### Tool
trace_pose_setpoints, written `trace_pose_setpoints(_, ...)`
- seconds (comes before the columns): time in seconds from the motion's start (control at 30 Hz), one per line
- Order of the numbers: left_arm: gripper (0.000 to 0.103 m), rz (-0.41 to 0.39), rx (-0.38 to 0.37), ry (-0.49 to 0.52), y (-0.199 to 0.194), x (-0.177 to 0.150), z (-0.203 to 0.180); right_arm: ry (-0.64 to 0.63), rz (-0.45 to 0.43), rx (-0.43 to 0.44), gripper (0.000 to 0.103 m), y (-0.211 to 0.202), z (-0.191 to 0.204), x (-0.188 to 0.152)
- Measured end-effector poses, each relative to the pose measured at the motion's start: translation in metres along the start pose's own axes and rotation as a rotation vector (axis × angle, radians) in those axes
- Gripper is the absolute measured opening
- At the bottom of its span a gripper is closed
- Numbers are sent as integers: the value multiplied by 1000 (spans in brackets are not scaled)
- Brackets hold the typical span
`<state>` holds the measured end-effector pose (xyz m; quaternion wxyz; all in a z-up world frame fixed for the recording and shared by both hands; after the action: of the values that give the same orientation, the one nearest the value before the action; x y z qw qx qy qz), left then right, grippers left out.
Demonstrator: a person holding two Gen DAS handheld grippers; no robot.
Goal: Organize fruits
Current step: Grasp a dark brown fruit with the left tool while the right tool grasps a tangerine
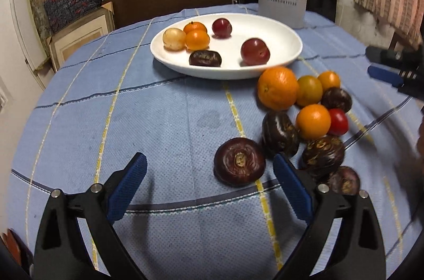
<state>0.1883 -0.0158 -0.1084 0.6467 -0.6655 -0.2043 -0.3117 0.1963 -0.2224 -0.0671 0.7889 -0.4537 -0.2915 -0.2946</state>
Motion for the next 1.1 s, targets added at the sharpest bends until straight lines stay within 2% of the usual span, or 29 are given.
trace_pose_setpoints(0.13,94,14,40,25,8,2,1,-3,0,0,70,0,1,0)
trace_pose_setpoints(0.27,95,18,125,-6,11,6,25,-3,2,-4,70,1,1,-1)
trace_pose_setpoints(0.33,95,34,101,-66,12,5,36,-5,8,-7,70,1,1,-2)
trace_pose_setpoints(0.43,94,30,74,-62,11,5,32,-13,26,-12,70,5,0,-4)
trace_pose_setpoints(0.47,91,29,61,-53,11,5,29,-13,34,-9,70,6,0,-5)
trace_pose_setpoints(0.5,82,32,41,-43,11,5,25,-10,44,-1,70,8,1,-7)
trace_pose_setpoints(0.6,66,60,7,-36,16,2,18,1,74,30,70,15,2,-11)
trace_pose_setpoints(0.83,58,70,-28,-51,18,0,14,62,136,104,54,31,3,-18)
trace_pose_setpoints(0.97,58,71,-29,-52,19,0,14,55,139,76,50,40,3,-14)
trace_pose_setpoints(1.1,58,71,-26,-50,19,0,13,-23,148,-34,45,51,5,-11)
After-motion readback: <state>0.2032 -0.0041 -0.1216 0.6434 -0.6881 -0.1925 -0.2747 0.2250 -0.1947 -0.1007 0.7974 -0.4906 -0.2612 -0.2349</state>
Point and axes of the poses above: each gripper's, at about its wrist camera, not at the fingertips, and y roughly the way its jaws point, z to its left, x to its top, the point moved 9 cm from there along y, roughly the way its jaws point, and after that the axes turned 7 degrees about -y, right-handed, at the moved point
